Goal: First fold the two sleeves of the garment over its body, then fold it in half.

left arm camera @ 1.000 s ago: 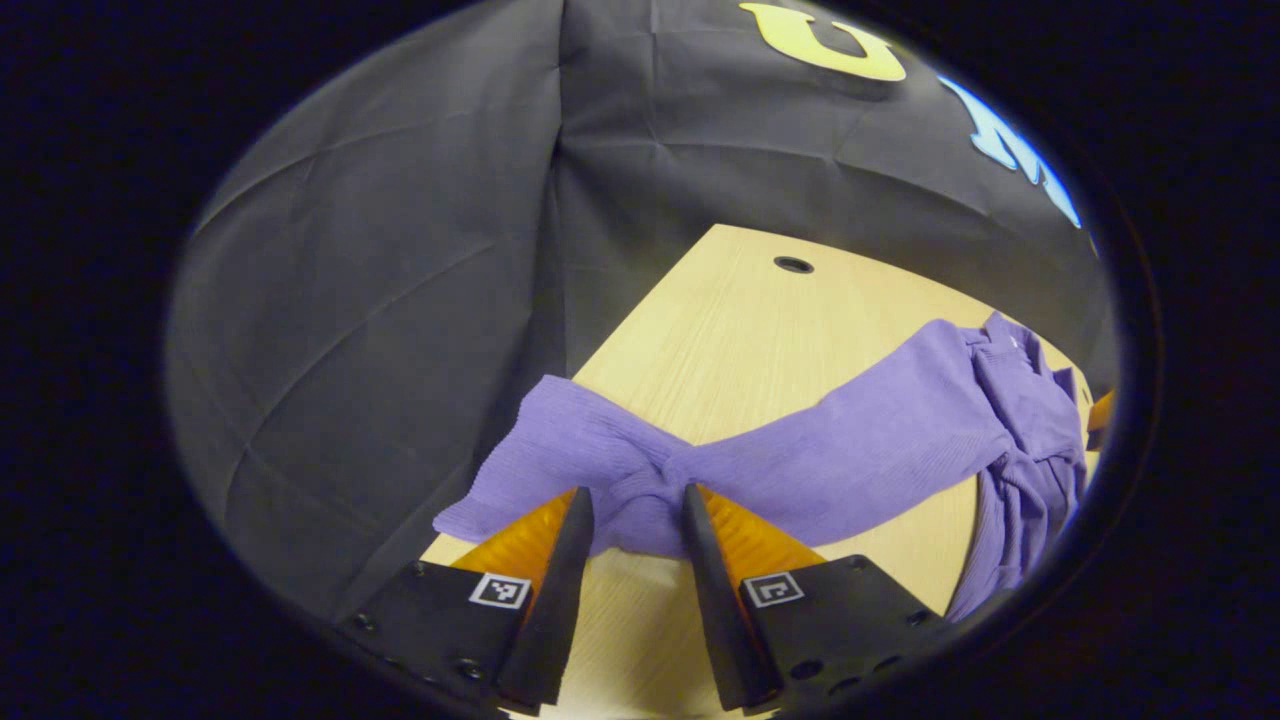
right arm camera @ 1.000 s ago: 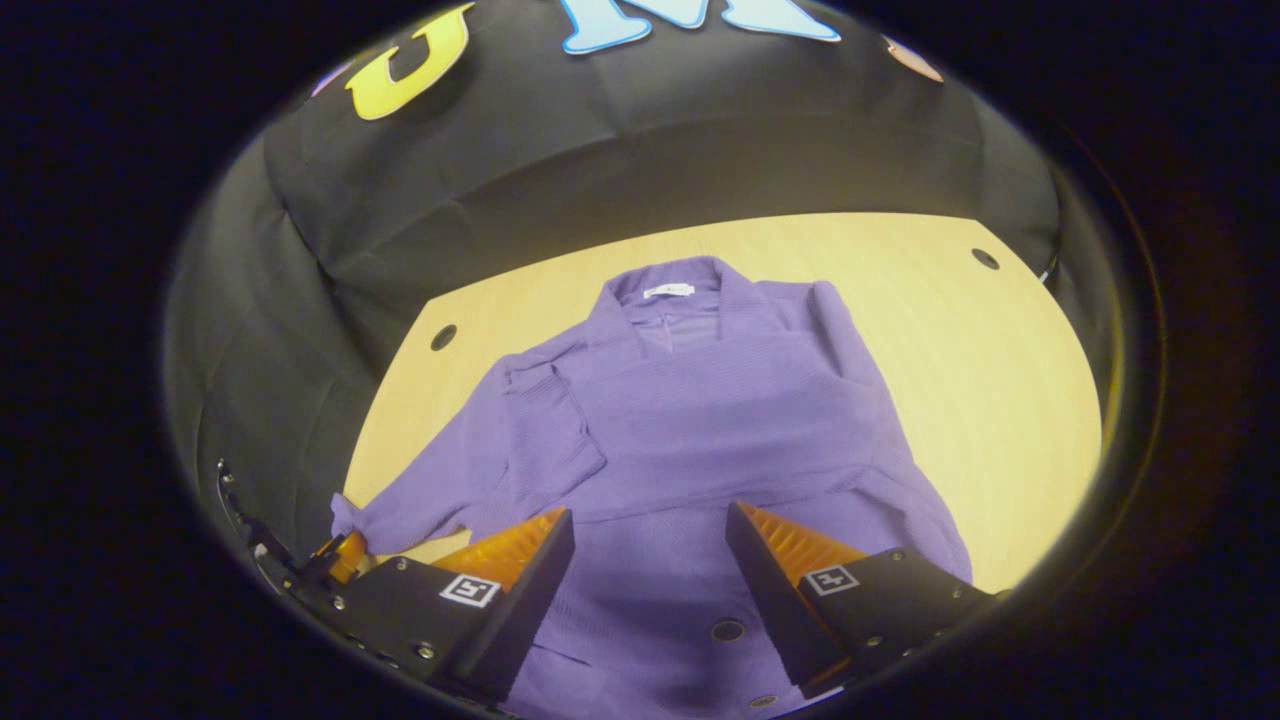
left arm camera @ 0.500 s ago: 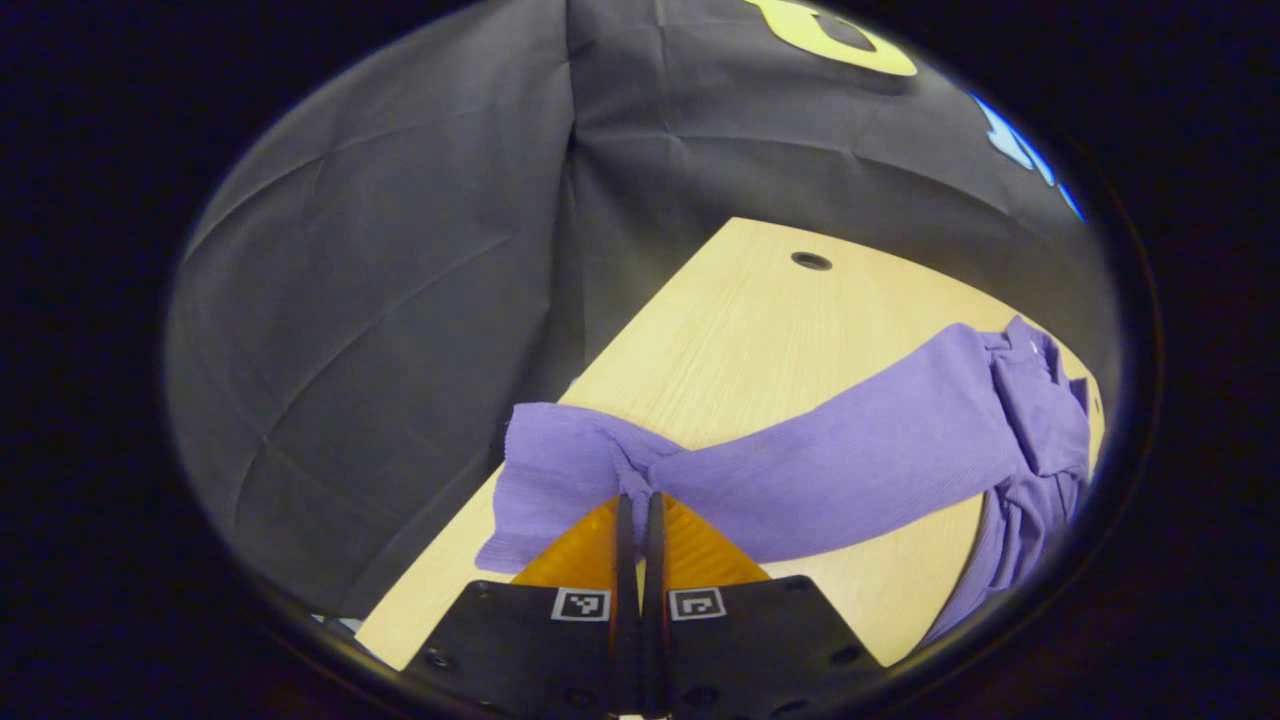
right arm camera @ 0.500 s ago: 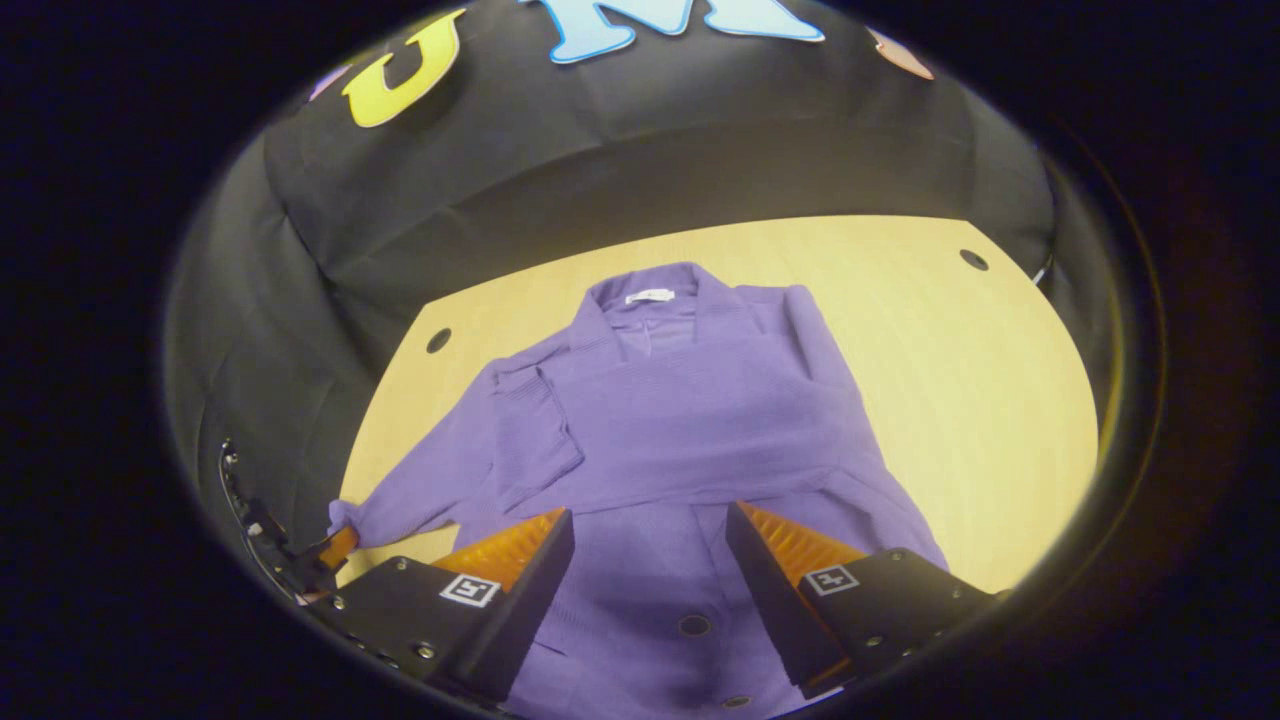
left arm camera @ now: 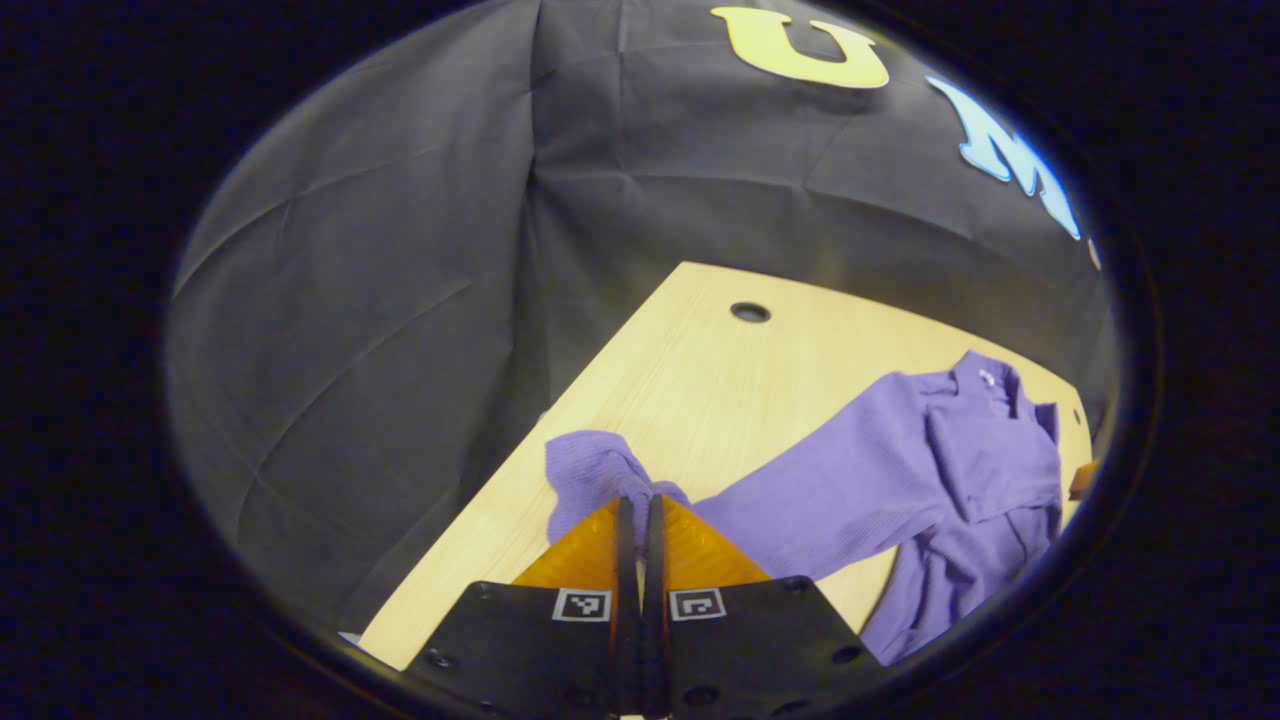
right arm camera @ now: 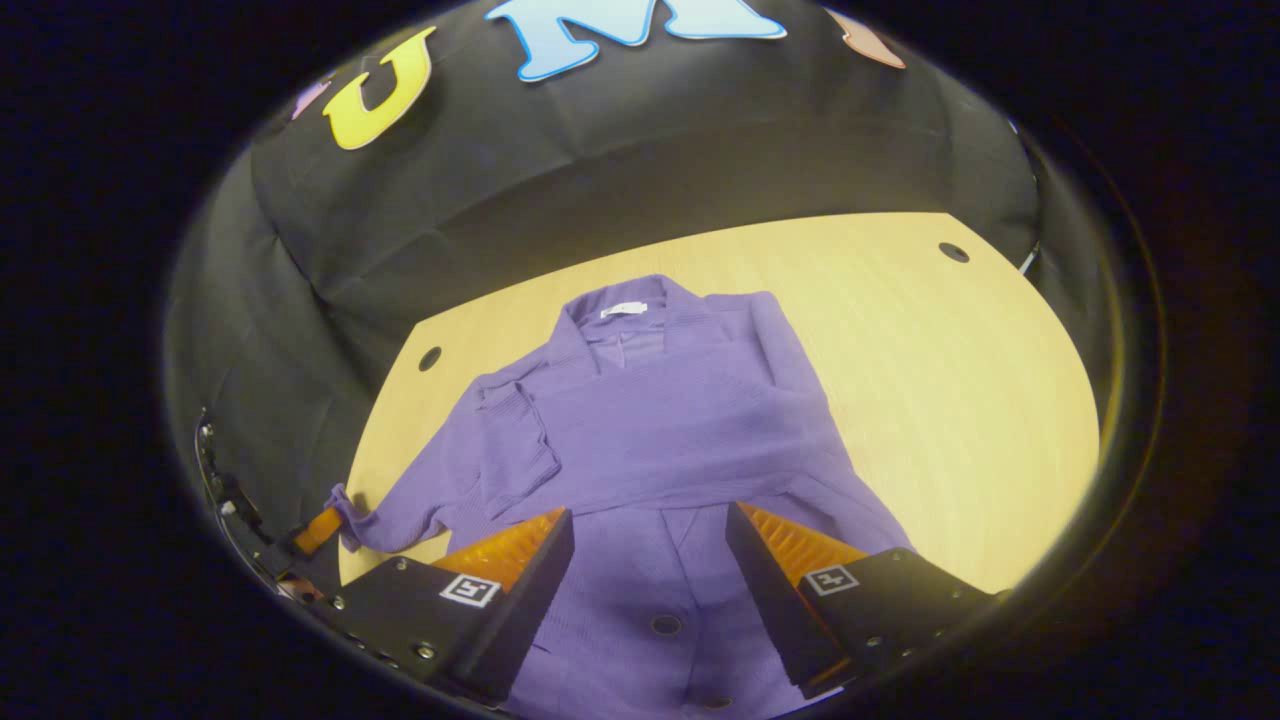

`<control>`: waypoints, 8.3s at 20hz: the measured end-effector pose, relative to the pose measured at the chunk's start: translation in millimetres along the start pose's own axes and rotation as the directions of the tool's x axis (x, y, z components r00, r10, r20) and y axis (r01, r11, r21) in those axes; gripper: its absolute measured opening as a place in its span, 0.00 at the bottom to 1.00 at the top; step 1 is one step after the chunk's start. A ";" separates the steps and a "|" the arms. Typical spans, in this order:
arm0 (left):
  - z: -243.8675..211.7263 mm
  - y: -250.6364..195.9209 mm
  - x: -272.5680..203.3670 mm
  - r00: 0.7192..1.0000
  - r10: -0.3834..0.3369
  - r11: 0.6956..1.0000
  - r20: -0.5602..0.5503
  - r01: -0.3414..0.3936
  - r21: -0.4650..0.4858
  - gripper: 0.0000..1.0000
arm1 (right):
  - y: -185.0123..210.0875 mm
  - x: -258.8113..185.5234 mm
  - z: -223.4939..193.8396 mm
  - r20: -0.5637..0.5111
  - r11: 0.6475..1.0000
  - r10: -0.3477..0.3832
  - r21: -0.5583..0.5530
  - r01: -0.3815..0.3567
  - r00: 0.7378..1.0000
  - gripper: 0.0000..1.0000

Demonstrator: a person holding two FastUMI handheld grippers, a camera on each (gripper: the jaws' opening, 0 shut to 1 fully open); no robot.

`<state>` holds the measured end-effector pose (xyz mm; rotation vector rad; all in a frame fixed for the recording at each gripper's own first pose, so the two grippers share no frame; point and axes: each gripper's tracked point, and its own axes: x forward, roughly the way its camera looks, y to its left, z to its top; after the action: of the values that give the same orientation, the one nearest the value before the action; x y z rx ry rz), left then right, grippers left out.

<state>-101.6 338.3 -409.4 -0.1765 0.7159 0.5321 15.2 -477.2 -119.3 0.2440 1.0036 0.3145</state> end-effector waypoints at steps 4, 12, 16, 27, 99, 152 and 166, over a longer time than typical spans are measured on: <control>37.3 -48.5 -6.5 0.996 -0.067 0.998 0.053 0.067 0.004 0.07 | -12.7 -5.9 -1.4 0.005 1.000 0.001 0.024 -0.001 1.000 0.94; 77.3 -174.7 -20.9 0.966 -0.235 0.968 0.107 0.223 0.113 0.07 | -55.3 -21.2 0.5 0.030 0.995 -0.021 0.096 0.018 0.999 0.94; 83.8 -244.3 -30.4 0.939 -0.326 0.937 0.109 0.305 0.170 0.07 | -80.7 -35.7 -0.8 0.041 0.992 -0.038 0.122 0.033 0.998 0.94; 63.1 -419.9 -59.0 0.830 -0.554 0.794 0.070 0.501 0.345 0.06 | -145.0 -64.0 -25.7 0.031 0.968 -0.096 0.235 0.086 0.995 0.94; -254.2 -160.5 -223.7 0.816 -0.203 0.846 -0.542 0.425 0.321 1.00 | -160.2 -103.2 -225.5 -0.348 0.980 -0.191 -0.121 0.158 0.918 0.93; -19.2 -279.7 -85.4 0.920 -0.331 0.923 -0.208 0.362 0.133 0.07 | -61.2 -22.0 37.8 -0.080 0.999 -0.052 -0.006 0.051 0.995 0.01; 83.6 -333.9 36.9 0.935 -0.337 0.931 -0.107 0.348 0.108 0.07 | -69.5 71.6 170.4 0.036 0.997 -0.063 0.041 0.062 0.997 0.01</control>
<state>143.8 95.8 -379.7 -0.2032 0.7806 0.1441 206.6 -524.9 -111.3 0.2528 0.9794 0.2327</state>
